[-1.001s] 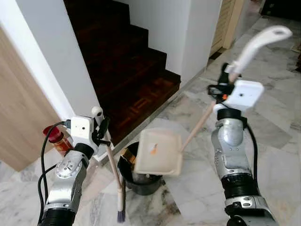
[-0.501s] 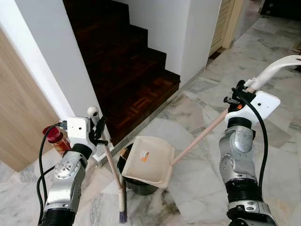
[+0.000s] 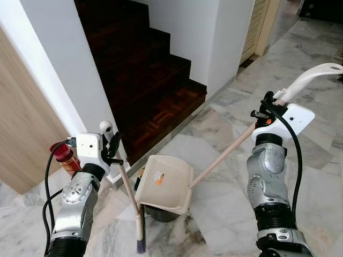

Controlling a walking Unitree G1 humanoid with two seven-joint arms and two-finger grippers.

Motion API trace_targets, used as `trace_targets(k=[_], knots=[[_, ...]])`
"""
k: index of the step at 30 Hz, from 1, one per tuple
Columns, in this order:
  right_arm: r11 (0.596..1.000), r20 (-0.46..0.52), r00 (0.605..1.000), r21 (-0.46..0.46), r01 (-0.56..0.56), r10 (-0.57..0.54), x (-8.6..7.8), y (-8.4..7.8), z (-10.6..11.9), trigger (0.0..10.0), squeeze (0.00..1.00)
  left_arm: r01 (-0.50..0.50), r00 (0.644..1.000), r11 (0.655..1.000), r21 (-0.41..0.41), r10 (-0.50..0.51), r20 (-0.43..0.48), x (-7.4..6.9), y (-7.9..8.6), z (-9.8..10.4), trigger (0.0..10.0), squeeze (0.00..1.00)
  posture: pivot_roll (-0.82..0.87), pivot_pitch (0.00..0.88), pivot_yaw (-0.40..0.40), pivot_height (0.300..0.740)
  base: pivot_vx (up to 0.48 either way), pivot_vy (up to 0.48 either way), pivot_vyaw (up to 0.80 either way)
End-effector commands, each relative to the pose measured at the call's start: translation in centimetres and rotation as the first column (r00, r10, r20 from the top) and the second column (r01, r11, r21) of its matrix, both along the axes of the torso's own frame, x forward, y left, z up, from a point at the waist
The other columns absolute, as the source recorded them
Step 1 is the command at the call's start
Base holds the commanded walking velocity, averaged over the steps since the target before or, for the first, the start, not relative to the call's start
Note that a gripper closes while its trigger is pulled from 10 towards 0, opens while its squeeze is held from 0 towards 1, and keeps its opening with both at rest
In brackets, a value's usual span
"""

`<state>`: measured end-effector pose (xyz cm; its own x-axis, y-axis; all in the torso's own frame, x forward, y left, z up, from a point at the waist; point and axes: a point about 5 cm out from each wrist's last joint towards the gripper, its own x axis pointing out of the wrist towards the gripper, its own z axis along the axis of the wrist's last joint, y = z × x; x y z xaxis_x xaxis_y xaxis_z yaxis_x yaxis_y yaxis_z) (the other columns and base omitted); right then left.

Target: Sweep floor

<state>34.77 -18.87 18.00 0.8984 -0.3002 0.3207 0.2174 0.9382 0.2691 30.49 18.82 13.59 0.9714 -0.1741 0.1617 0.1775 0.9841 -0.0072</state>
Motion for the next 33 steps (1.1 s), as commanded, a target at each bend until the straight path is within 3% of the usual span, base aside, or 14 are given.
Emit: trace_targets(k=[1, 15, 33], knots=[[1.0, 0.018, 0.999, 0.007, -0.029, 0.029, 0.34, 0.95, 0.74, 10.0, 0.0, 0.006, 0.998, 1.0, -0.021, -0.005, 0.055, 0.14, 0.09, 1.04, 10.0, 0.0, 0.08, 0.005, 0.041, 0.74, 0.0, 0.42, 0.0], [0.998, -0.01, 0.999, 0.033, -0.048, 0.048, 0.54, 1.67, 0.3, 10.0, 0.0, 0.02, 0.998, 1.0, -0.02, -0.018, 0.06, 0.27, 0.07, 1.22, 10.0, 0.0, 0.09, 0.0, 0.046, 0.74, -0.192, 0.418, 0.0], [0.999, 0.001, 1.0, 0.048, -0.009, 0.009, 0.48, 0.89, 0.78, 10.0, 0.0, 0.024, 0.998, 1.0, -0.019, -0.022, 0.065, 0.49, 0.26, 1.55, 10.0, 0.0, 0.09, 0.016, 0.054, 0.74, -0.249, 0.413, 0.0]])
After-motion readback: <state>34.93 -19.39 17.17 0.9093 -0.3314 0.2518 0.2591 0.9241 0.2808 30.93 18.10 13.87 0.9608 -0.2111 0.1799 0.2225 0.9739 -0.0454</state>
